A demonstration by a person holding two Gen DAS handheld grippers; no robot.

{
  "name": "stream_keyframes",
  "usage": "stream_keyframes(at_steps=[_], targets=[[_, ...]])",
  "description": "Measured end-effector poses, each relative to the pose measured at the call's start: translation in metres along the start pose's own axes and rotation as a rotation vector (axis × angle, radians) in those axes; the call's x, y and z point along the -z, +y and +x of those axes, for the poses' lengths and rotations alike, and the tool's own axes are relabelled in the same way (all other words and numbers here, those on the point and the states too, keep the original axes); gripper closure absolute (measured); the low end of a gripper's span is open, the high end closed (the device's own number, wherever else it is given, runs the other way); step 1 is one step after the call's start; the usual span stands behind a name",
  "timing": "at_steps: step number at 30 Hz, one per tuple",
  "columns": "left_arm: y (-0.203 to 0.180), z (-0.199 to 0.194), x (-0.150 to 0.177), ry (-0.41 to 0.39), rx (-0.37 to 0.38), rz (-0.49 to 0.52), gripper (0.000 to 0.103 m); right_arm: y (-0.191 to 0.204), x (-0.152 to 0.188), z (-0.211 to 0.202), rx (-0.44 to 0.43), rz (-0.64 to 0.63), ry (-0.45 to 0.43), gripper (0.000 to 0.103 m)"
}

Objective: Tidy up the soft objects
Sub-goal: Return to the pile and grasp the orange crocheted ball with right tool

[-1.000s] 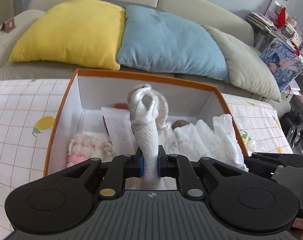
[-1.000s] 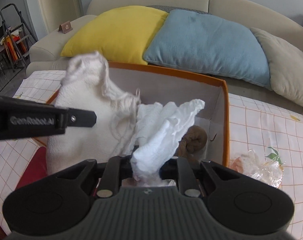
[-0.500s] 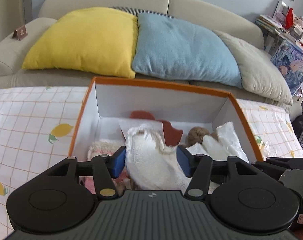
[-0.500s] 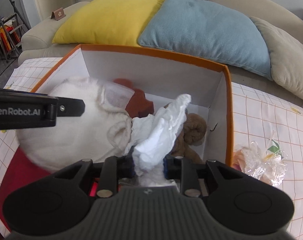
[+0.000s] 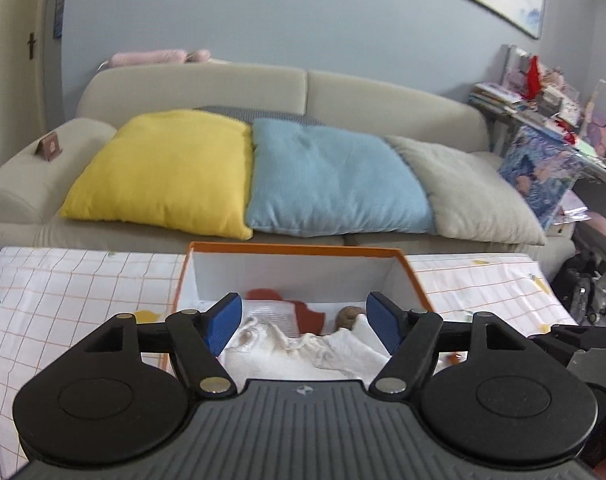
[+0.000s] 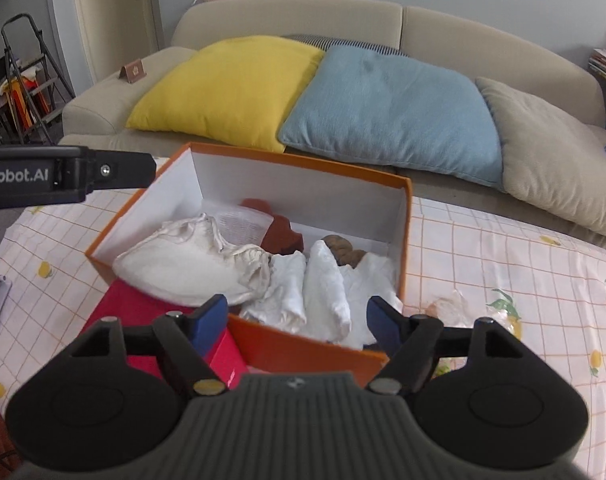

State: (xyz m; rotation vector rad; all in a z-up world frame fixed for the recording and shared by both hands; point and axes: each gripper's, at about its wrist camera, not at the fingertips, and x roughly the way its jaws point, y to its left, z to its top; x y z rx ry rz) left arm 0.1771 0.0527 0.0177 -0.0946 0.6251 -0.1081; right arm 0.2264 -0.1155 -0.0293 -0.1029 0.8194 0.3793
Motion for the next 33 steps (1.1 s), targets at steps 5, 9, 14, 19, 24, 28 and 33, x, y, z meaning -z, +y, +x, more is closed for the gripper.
stream_keyframes(at_steps=[5, 9, 14, 19, 24, 28, 33], targets=[[-0.021, -0.031, 0.019, -0.013, 0.064, 0.019, 0.02, -0.013, 0.033, -0.042, 0.007, 0.061, -0.032, 0.025], [-0.036, -0.045, 0.04, 0.018, 0.112, 0.014, 0.021, -0.024, 0.065, -0.066, 0.024, 0.115, -0.034, 0.025], [-0.053, -0.051, 0.066, 0.076, 0.155, 0.018, 0.021, -0.039, 0.105, -0.085, 0.064, 0.178, -0.01, 0.025], [-0.069, -0.048, 0.092, 0.165, 0.192, 0.028, 0.022, -0.054, 0.139, -0.092, 0.084, 0.237, 0.038, 0.025], [-0.088, -0.039, 0.105, 0.234, 0.237, 0.069, 0.024, -0.064, 0.167, -0.09, 0.116, 0.258, 0.093, 0.025], [-0.102, -0.031, 0.108, 0.256, 0.244, 0.098, 0.026, -0.075, 0.174, -0.087, 0.11, 0.295, 0.106, 0.025], [-0.117, -0.012, 0.105, 0.278, 0.246, 0.139, 0.028, -0.088, 0.166, -0.085, 0.126, 0.287, 0.066, 0.026]])
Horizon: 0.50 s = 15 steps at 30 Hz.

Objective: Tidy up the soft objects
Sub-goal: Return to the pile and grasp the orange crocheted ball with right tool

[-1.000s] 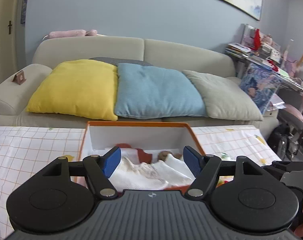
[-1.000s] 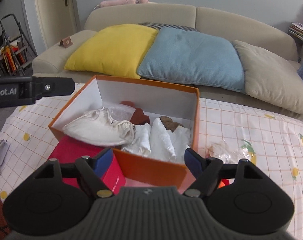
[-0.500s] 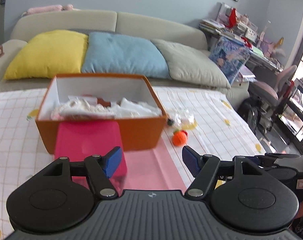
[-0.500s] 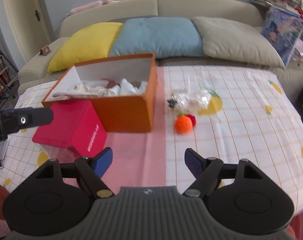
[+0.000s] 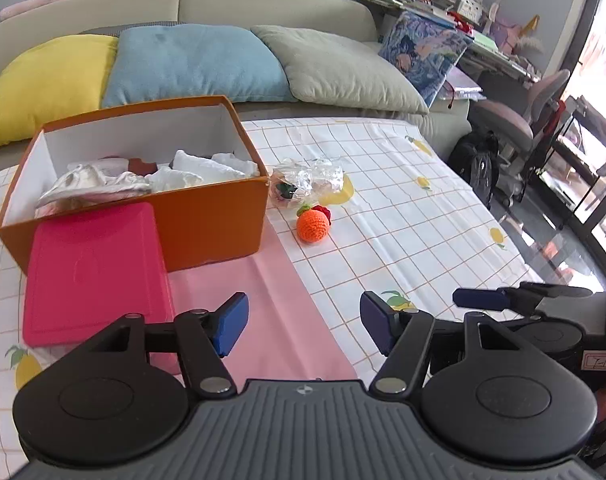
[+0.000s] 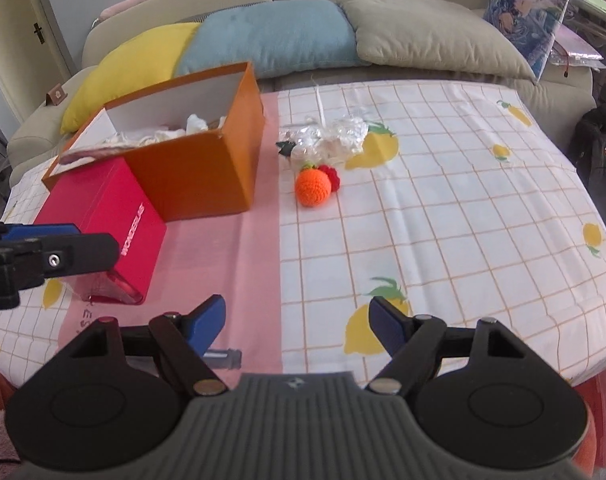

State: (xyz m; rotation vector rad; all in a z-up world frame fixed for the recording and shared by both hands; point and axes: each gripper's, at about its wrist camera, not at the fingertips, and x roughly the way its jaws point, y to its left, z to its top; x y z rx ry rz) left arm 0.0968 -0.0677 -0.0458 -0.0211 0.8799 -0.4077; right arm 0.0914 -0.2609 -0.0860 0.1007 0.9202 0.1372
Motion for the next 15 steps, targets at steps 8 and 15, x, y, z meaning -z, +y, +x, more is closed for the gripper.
stream_keyframes(at_steps=[8, 15], targets=[[-0.012, 0.026, -0.023, 0.031, -0.016, 0.128, 0.032, -0.02, -0.018, 0.029, 0.024, -0.016, -0.018, 0.034], [-0.015, 0.05, -0.064, 0.059, -0.057, 0.28, 0.034, -0.021, -0.047, 0.071, -0.03, -0.029, -0.035, 0.038]])
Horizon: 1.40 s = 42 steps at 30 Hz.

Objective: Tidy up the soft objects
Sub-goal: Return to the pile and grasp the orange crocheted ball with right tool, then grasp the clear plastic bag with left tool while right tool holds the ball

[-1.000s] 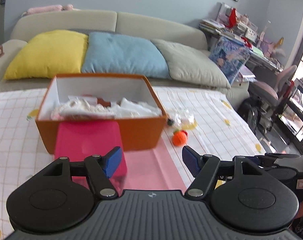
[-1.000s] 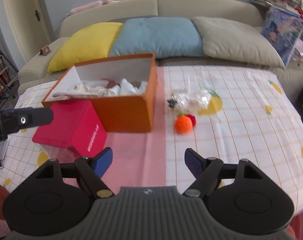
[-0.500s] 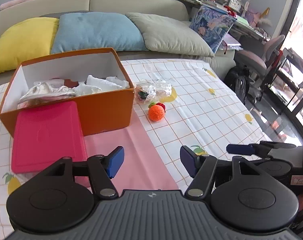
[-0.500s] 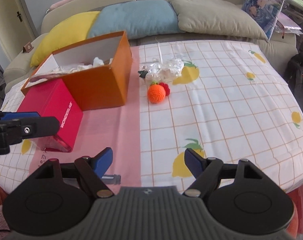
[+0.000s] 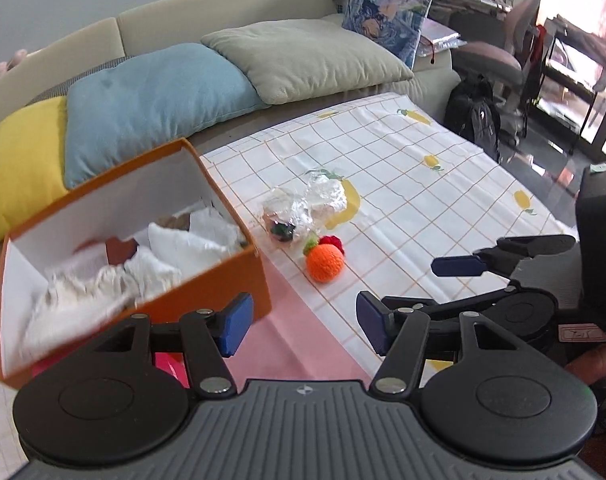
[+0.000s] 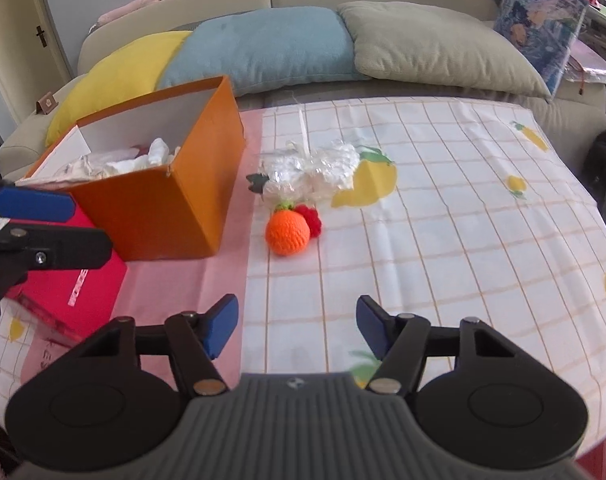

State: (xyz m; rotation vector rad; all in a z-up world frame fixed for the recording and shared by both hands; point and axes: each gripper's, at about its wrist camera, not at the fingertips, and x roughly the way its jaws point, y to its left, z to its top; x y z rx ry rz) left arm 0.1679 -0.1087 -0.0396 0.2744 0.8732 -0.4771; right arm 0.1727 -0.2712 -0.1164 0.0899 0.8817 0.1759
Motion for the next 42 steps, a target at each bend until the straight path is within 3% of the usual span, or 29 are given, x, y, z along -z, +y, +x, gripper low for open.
stream_keyframes(at_steps=[11, 16, 20, 28, 31, 36, 42], targets=[[0.014, 0.034, -0.042, 0.051, -0.034, 0.092, 0.036, 0.001, -0.036, 0.084, -0.025, -0.032, -0.028, 0.044], [0.004, 0.052, -0.055, 0.065, -0.045, 0.222, 0.036, -0.001, -0.034, 0.106, -0.043, -0.025, -0.015, 0.044], [-0.006, 0.069, -0.065, 0.091, -0.054, 0.315, 0.036, -0.008, -0.031, 0.106, -0.083, -0.005, -0.02, 0.064], [-0.032, 0.113, -0.085, 0.164, -0.034, 0.488, 0.034, -0.048, -0.028, 0.084, -0.048, 0.059, -0.019, 0.064], [-0.043, 0.143, -0.09, 0.221, -0.015, 0.535, 0.028, -0.066, -0.027, 0.083, -0.011, 0.094, -0.02, 0.064], [-0.055, 0.185, -0.084, 0.323, -0.02, 0.626, 0.028, -0.08, -0.025, 0.086, -0.016, 0.129, -0.014, 0.064], [-0.052, 0.215, -0.084, 0.409, -0.092, 0.581, 0.03, -0.082, -0.026, 0.089, -0.024, 0.118, -0.017, 0.064]])
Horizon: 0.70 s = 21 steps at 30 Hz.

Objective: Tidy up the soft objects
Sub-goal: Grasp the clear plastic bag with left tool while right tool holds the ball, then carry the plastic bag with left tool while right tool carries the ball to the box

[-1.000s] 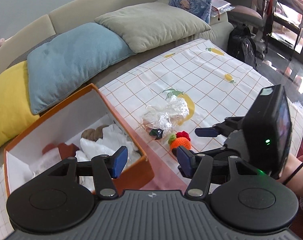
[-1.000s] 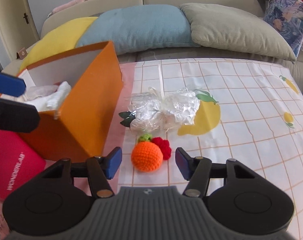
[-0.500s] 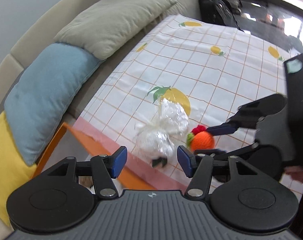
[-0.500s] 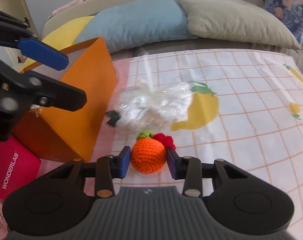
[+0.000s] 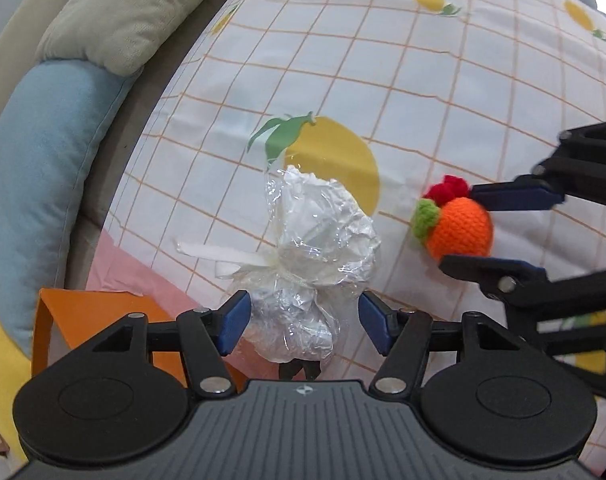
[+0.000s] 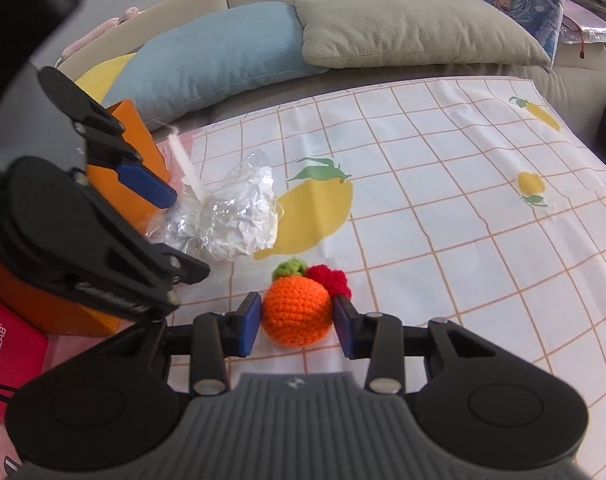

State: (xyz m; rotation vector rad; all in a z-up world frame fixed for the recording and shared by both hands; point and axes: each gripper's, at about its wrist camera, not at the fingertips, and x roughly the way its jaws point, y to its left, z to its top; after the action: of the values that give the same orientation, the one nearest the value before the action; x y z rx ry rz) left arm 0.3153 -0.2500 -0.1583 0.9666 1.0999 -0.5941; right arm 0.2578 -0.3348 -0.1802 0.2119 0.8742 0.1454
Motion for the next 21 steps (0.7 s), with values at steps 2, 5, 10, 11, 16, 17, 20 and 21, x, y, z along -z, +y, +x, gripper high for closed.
stream_keyframes(at_steps=[2, 5, 10, 11, 16, 17, 20, 21], targets=[[0.0, 0.005, -0.003, 0.023, -0.029, -0.002, 0.03, 0.0, 0.001, 0.0, -0.003, -0.002, 0.002, 0.064], [0.0, 0.012, -0.004, 0.039, -0.062, -0.014, 0.038, 0.001, 0.002, 0.0, 0.001, -0.013, -0.002, 0.064], [0.005, 0.001, 0.001, 0.003, -0.059, -0.112, 0.055, 0.004, 0.005, -0.002, 0.009, -0.031, -0.014, 0.064], [0.008, -0.005, 0.003, -0.013, -0.043, -0.145, 0.056, 0.005, 0.005, -0.002, 0.011, -0.032, -0.015, 0.064], [0.014, -0.048, 0.022, -0.099, 0.059, -0.297, 0.057, 0.012, 0.007, -0.009, 0.021, -0.048, -0.016, 0.064], [0.014, -0.058, 0.027, -0.117, 0.072, -0.318, 0.057, 0.014, 0.008, -0.011, 0.026, -0.051, -0.013, 0.064], [0.013, -0.088, 0.045, -0.173, 0.115, -0.381, 0.057, 0.023, 0.009, -0.021, 0.038, -0.062, -0.006, 0.064], [0.012, -0.098, 0.052, -0.194, 0.13, -0.399, 0.057, 0.025, 0.009, -0.025, 0.04, -0.066, -0.009, 0.064]])
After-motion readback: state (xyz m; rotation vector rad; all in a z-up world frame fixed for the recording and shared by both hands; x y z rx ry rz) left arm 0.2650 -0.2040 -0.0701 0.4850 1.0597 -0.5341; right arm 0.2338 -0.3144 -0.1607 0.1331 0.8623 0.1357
